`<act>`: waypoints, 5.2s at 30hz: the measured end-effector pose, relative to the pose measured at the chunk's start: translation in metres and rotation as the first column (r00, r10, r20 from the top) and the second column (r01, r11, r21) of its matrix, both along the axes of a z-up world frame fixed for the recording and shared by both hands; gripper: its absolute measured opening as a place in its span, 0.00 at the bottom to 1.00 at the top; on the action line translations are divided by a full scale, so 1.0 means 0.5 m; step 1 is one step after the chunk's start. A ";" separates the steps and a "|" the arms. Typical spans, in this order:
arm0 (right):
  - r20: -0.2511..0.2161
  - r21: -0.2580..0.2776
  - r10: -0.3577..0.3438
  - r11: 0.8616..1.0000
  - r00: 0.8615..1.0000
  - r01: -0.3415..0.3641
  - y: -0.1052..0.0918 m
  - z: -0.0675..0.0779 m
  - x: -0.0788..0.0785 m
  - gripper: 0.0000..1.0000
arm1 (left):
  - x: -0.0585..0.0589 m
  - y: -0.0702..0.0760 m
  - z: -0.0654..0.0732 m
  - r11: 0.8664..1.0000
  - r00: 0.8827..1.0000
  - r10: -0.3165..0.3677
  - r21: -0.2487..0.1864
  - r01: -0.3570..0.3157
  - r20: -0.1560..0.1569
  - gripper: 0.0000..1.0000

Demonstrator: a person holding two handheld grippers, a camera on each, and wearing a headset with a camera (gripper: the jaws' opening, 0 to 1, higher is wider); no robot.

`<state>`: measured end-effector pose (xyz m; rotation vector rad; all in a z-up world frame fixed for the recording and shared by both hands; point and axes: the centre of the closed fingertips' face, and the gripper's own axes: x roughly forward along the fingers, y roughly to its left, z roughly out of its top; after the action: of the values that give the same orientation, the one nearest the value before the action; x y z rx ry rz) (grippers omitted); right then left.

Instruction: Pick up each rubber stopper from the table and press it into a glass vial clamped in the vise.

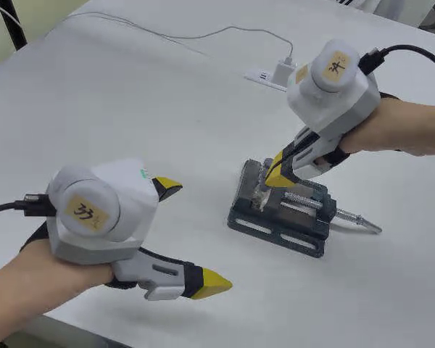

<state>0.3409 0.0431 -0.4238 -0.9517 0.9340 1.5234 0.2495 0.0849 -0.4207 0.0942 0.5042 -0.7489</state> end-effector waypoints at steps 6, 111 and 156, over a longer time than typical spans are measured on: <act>0.008 -0.028 0.025 0.999 1.000 -0.025 -0.003 -0.003 -0.003 0.00 | 0.003 -0.005 -0.004 1.000 1.000 -0.001 -0.003 0.001 -0.005 0.89; 0.050 0.235 -0.284 0.935 0.958 0.265 -0.047 0.004 -0.030 0.33 | -0.001 0.002 0.053 0.999 0.998 0.042 -0.004 -0.042 0.049 0.90; -0.022 0.372 -0.709 0.649 0.705 0.664 -0.356 -0.021 -0.140 0.99 | -0.005 0.052 0.027 0.996 0.997 0.078 0.032 -0.079 0.025 0.99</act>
<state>0.2708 -0.1351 -0.4341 -0.3370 0.7630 0.8992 0.2470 0.1108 -0.4075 0.1128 0.4949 -0.6623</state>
